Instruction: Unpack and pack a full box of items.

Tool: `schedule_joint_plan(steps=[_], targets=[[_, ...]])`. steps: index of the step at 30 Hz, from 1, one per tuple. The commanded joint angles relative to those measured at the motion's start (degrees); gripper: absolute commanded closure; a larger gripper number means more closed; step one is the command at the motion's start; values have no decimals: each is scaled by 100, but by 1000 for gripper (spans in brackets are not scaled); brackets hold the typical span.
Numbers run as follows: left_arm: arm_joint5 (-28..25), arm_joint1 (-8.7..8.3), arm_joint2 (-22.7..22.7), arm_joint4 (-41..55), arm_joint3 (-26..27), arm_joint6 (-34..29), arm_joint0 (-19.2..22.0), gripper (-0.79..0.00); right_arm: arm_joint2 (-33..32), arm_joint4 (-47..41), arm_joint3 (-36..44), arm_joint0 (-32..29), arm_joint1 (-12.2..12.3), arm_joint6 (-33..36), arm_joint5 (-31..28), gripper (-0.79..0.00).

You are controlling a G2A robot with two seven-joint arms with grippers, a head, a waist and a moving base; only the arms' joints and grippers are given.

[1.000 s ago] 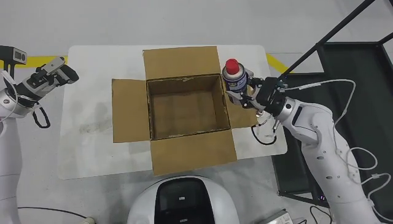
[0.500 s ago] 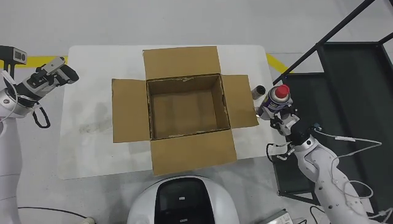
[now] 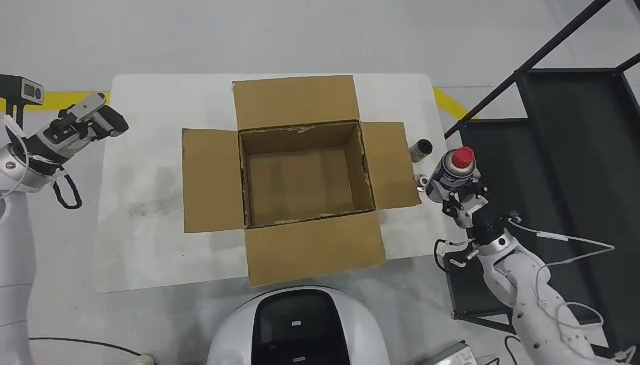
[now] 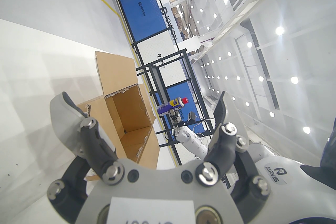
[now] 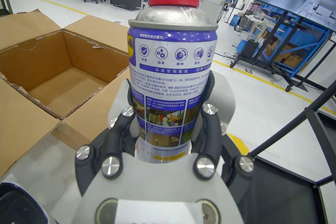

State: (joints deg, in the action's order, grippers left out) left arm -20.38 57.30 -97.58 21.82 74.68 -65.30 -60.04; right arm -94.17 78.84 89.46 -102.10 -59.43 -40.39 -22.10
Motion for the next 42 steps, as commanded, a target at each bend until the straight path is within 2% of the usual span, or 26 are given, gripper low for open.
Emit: schedule_joint_plan(steps=[1, 6, 9, 12, 16, 25, 33, 42], targets=[[0, 0, 0, 0, 0, 0, 0, -785, 0, 0, 0, 0, 0, 0, 0, 0], [0, 0, 0, 0, 0, 0, 0, -785, -2, -13, -11, 4, -1, 28, 13, 0], [0, 0, 0, 0, 0, 0, 0, -785, -22, -344, -316, 108, -18, 179, -82, 0], [0, 0, 0, 0, 0, 0, 0, -785, 89, -484, -955, 268, -44, -69, -267, 0], [0, 0, 0, 0, 0, 0, 0, -785, 404, -504, -1999, 629, -112, -919, -468, 0], [0, 0, 0, 0, 0, 0, 0, -785, 1275, -300, -4313, 1902, -386, -2224, -114, 0], [0, 0, 0, 0, 0, 0, 0, -785, 1744, -178, -5678, 2777, -596, -2582, 12, 0], [0, 0, 0, 0, 0, 0, 0, -785, 1996, -234, -6560, 3253, -770, -2740, 12, 0]])
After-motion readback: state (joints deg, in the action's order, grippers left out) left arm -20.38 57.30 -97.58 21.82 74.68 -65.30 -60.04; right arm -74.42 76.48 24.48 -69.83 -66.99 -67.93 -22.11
